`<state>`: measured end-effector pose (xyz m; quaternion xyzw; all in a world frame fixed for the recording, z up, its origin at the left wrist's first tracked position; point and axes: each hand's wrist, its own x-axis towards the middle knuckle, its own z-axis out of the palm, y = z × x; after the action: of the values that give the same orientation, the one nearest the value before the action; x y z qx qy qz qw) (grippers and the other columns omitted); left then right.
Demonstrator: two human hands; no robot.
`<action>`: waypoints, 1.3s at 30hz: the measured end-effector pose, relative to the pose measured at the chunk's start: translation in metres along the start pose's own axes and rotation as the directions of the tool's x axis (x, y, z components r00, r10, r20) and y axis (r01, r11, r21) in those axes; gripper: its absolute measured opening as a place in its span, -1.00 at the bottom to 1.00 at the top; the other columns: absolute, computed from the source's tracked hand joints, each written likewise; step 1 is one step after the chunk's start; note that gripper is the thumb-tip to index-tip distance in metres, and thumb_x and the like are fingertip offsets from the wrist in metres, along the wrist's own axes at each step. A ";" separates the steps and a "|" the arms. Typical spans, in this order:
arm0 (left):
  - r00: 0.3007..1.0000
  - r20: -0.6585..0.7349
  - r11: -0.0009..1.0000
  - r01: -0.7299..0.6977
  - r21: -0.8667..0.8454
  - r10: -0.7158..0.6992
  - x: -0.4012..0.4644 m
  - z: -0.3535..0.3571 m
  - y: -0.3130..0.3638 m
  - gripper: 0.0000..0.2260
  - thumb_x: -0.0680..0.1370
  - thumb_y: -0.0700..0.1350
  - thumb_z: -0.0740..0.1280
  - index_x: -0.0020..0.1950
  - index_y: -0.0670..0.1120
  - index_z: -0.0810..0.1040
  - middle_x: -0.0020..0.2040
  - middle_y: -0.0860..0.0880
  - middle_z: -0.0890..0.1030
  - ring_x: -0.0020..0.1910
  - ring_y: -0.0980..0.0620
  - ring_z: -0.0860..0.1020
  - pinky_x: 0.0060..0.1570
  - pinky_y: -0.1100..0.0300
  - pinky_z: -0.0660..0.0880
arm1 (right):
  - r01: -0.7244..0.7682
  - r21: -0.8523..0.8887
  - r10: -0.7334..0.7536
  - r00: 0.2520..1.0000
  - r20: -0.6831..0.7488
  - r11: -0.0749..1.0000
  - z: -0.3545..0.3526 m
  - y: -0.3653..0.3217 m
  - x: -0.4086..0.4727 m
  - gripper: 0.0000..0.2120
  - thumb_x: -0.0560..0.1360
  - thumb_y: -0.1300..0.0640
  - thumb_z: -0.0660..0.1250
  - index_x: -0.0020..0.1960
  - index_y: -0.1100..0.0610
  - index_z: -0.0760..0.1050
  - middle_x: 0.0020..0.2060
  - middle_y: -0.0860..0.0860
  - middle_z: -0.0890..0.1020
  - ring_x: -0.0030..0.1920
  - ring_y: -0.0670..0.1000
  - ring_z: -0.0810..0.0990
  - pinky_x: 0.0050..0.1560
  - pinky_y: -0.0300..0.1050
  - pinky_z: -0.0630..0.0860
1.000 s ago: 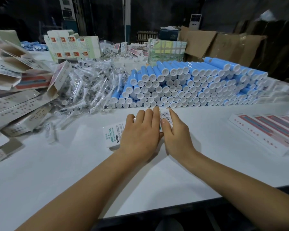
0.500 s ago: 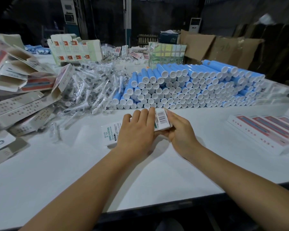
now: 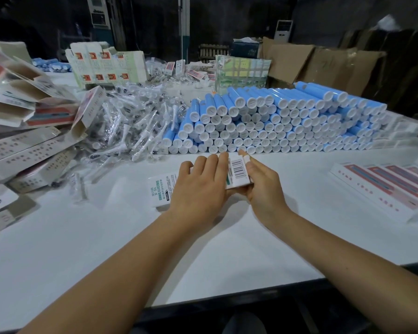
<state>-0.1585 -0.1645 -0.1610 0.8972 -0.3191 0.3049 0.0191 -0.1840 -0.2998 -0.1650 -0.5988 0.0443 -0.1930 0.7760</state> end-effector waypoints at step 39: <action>0.994 0.112 1.000 0.019 -0.023 -0.016 0.005 0.002 0.006 -0.34 0.59 0.25 -0.05 0.53 -0.17 0.01 0.33 -0.07 0.34 0.22 -0.09 0.33 0.09 0.03 0.22 | 0.232 -0.546 -0.262 0.965 0.024 0.805 0.003 0.004 -0.012 -0.56 0.59 0.16 0.23 0.46 0.02 0.31 0.03 -0.12 0.62 -0.13 -0.28 0.56 0.00 -0.38 0.47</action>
<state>-0.1577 -0.1722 -0.1611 0.9153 -0.3153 0.2501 0.0149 -0.1935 -0.2922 -0.1702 -0.7896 0.0394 -0.2872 0.5408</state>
